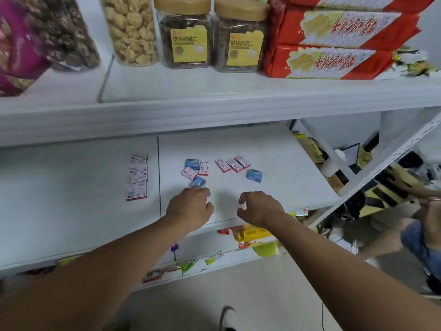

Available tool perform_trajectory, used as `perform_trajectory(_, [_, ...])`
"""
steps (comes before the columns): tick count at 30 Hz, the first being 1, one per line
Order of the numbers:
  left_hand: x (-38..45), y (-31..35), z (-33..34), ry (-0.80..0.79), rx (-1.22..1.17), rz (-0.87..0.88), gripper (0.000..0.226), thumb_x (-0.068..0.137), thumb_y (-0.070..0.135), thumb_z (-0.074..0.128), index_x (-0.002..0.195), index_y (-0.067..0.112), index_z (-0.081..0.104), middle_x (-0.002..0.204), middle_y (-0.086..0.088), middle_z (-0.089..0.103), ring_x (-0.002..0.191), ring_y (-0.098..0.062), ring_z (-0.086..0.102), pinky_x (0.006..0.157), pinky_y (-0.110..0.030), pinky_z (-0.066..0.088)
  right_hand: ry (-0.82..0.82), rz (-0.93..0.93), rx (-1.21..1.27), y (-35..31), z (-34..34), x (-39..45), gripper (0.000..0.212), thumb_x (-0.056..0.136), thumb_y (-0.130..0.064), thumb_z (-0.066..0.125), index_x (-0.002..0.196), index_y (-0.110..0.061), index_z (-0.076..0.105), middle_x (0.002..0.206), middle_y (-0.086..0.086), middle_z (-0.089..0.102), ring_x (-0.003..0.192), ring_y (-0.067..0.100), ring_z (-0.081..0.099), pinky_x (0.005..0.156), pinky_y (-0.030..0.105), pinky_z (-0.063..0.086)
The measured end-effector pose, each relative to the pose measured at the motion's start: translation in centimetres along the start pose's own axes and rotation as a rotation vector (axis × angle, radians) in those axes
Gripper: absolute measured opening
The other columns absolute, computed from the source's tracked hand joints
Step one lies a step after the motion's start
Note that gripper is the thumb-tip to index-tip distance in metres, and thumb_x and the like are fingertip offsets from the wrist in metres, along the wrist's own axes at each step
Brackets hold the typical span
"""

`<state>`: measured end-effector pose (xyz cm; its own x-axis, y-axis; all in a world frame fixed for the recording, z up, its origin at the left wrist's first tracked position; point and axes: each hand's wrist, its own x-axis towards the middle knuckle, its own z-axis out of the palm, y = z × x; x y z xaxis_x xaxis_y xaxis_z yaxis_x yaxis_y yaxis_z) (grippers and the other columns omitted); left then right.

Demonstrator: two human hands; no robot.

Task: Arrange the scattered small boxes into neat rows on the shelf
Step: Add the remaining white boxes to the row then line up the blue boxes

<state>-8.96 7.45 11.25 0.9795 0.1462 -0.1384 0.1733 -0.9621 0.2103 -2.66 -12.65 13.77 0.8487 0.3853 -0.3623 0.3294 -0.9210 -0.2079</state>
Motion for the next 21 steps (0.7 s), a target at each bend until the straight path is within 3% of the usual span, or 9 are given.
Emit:
perform_trajectory(8, [-2.8, 2.7, -0.3, -0.029, 0.019, 0.024, 0.042, 0.105, 0.043, 0.049, 0.143, 0.029, 0.059, 0.142, 0.000, 0.062, 0.122, -0.024, 0.063, 0.093, -0.042, 0.059, 0.035, 0.023, 0.047, 1.6, -1.1, -3.8, 0.041, 0.097, -0.043, 0.062, 0.135, -0.029, 0.064, 0.135, -0.001, 0.067, 0.121, 0.024, 0.063, 0.096, 0.037, 0.052])
perform_trajectory(14, [-2.1, 6.0, -0.9, 0.017, 0.083, 0.015, 0.039, 0.106, 0.046, 0.049, 0.140, 0.029, 0.060, 0.137, 0.002, 0.066, 0.112, -0.020, 0.066, 0.082, -0.034, 0.060, 0.053, 0.001, 0.059, 5.4, -1.4, -4.5, 0.041, 0.097, -0.044, 0.061, 0.135, -0.029, 0.064, 0.133, 0.000, 0.067, 0.119, 0.024, 0.063, 0.094, 0.037, 0.052])
perform_trajectory(21, [-2.3, 10.2, 1.0, -0.012, 0.084, -0.032, 0.039, 0.106, 0.043, 0.051, 0.140, 0.028, 0.061, 0.138, 0.004, 0.065, 0.117, -0.019, 0.066, 0.093, -0.035, 0.057, 0.012, -0.039, 0.097, 10.6, -0.9, -3.9, 0.043, 0.093, -0.047, 0.062, 0.133, -0.031, 0.064, 0.132, 0.001, 0.067, 0.118, 0.026, 0.064, 0.094, 0.039, 0.055])
